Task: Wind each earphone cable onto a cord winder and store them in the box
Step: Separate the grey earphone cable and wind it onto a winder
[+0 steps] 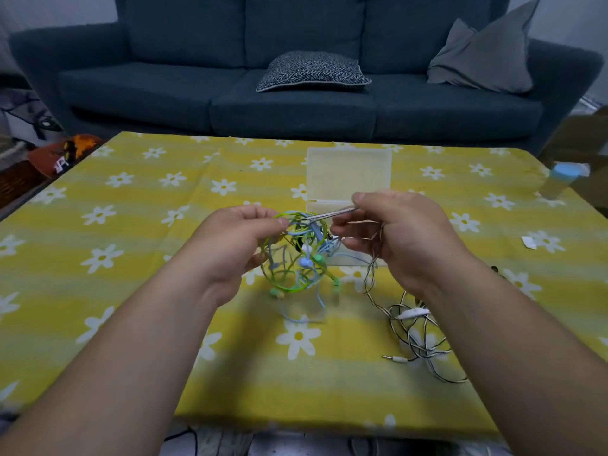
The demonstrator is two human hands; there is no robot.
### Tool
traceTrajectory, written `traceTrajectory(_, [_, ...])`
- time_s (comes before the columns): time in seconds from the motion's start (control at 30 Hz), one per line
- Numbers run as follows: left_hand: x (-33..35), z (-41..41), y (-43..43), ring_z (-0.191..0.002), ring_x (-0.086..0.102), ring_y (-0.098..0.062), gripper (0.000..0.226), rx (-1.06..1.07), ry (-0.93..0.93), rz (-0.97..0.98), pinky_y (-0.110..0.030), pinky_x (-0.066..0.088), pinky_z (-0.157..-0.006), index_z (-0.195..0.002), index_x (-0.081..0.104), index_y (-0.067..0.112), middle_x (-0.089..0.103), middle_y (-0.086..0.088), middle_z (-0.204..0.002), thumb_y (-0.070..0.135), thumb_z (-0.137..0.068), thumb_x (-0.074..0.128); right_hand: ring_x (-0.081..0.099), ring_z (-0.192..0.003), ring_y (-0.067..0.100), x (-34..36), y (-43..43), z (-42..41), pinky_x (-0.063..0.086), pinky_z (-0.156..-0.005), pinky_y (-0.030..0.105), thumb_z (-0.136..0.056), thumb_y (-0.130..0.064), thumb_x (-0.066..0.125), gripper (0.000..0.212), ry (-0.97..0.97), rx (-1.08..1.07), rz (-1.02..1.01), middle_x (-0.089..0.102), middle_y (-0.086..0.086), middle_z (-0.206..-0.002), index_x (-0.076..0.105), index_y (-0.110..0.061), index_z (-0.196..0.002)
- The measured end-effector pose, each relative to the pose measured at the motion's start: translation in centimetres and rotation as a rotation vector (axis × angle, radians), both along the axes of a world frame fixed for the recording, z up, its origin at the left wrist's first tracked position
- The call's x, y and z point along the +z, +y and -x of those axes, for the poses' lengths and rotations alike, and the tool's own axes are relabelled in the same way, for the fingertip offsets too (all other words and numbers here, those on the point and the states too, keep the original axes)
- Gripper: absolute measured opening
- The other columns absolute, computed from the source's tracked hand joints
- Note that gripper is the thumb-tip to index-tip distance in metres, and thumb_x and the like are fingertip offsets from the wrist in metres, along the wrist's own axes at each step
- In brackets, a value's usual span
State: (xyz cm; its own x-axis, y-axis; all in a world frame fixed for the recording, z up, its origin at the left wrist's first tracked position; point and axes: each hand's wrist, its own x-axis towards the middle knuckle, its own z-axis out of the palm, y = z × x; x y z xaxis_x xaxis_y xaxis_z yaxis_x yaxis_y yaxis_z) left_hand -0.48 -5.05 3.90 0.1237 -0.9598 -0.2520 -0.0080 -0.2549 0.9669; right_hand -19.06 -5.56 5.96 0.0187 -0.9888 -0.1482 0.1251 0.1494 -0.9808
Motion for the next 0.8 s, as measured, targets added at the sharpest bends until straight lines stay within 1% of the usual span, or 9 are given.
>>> traceTrajectory(0.07, [-0.2,0.3,-0.3,-0.076,0.051,-0.018,0.011,0.138,-0.027,0.002,-0.034,0.039,-0.076,-0.074,0.065,0.015,0.059,0.0,-0.078,0.012,-0.083,0.071,0.07,-0.071,0.025,-0.1,0.1,-0.1,0.051,-0.058,0.027,-0.094,-0.003,0.054,0.019,0.003,-0.002,0.02,0.071,0.009,-0.07,0.064,-0.002,-0.077])
traceTrajectory(0.17, [-0.8,1.0,-0.3,-0.049,0.036,-0.011,0.016,0.212,-0.384,0.155,-0.023,0.031,-0.05,-0.073,0.064,-0.001,0.044,0.004,-0.053,0.012,-0.081,0.065,0.071,-0.067,0.024,0.1,0.1,-0.3,0.052,-0.055,0.025,-0.094,-0.002,0.052,0.02,-0.062,-0.03,0.005,0.071,0.011,-0.067,0.062,-0.002,-0.076])
traceTrajectory(0.27, [-1.1,1.1,-0.4,-0.048,0.038,-0.016,0.013,0.156,-0.537,0.222,-0.025,0.03,-0.05,-0.066,0.058,0.007,0.044,0.007,-0.049,0.01,-0.078,0.061,0.074,-0.07,0.029,0.2,-0.1,-0.2,0.058,-0.059,0.029,-0.097,-0.006,0.053,0.012,-0.185,-0.061,-0.016,0.07,0.015,-0.07,0.056,-0.003,-0.086])
traceTrajectory(0.37, [-0.7,1.2,0.0,-0.049,0.041,-0.014,0.018,-0.033,-0.578,0.226,-0.024,0.03,-0.045,-0.071,0.057,0.015,0.052,0.004,-0.06,-0.002,-0.076,0.06,0.074,-0.077,0.035,0.2,0.0,-0.2,0.061,-0.063,0.033,-0.099,-0.011,0.054,0.008,-0.259,-0.061,-0.029,0.069,0.018,-0.073,0.052,-0.004,-0.096])
traceTrajectory(0.43, [-0.3,1.4,0.6,-0.058,0.048,-0.015,0.028,-0.168,-0.525,0.227,-0.018,0.035,-0.047,-0.083,0.061,0.016,0.06,-0.002,-0.077,-0.011,-0.076,0.057,0.074,-0.077,0.036,0.0,0.1,-0.4,0.061,-0.065,0.036,-0.1,-0.014,0.054,0.012,-0.28,-0.054,-0.045,0.068,0.017,-0.071,0.052,-0.003,-0.094])
traceTrajectory(0.5, [0.0,1.7,0.9,-0.068,0.055,-0.018,0.038,-0.24,-0.276,0.136,-0.023,0.044,-0.06,-0.099,0.063,0.013,0.062,-0.006,-0.085,-0.017,-0.078,0.056,0.073,-0.073,0.035,-0.1,0.2,-0.6,0.061,-0.069,0.039,-0.101,-0.017,0.053,0.018,-0.276,-0.038,-0.054,0.069,0.016,-0.07,0.055,-0.003,-0.09])
traceTrajectory(0.6, [0.2,1.8,1.0,-0.061,0.058,-0.013,0.02,-0.193,-0.039,0.023,-0.033,0.05,-0.068,-0.1,0.066,0.011,0.061,-0.004,-0.077,-0.004,-0.086,0.065,0.073,-0.076,0.037,-0.2,0.2,-0.6,0.058,-0.077,0.045,-0.101,-0.021,0.052,0.024,-0.267,-0.005,-0.064,0.071,0.017,-0.077,0.056,-0.002,-0.088])
traceTrajectory(0.67, [0.0,1.7,0.9,-0.053,0.056,-0.009,0.01,-0.142,-0.057,0.047,-0.032,0.052,-0.065,-0.089,0.067,0.011,0.061,-0.003,-0.072,0.001,-0.089,0.065,0.072,-0.08,0.039,-0.1,0.3,-0.6,0.058,-0.079,0.046,-0.101,-0.022,0.053,0.024,-0.267,0.018,-0.071,0.072,0.02,-0.084,0.055,-0.004,-0.084])
traceTrajectory(0.8, [-1.0,1.6,0.6,-0.065,0.059,-0.025,0.011,-0.083,-0.261,0.129,-0.041,0.056,-0.067,-0.075,0.064,0.015,0.064,-0.008,-0.071,0.009,-0.083,0.068,0.073,-0.075,0.033,-0.2,0.6,-0.3,0.06,-0.07,0.037,-0.098,-0.014,0.057,0.017,-0.21,0.077,-0.045,0.074,0.019,-0.098,0.053,-0.009,-0.082])
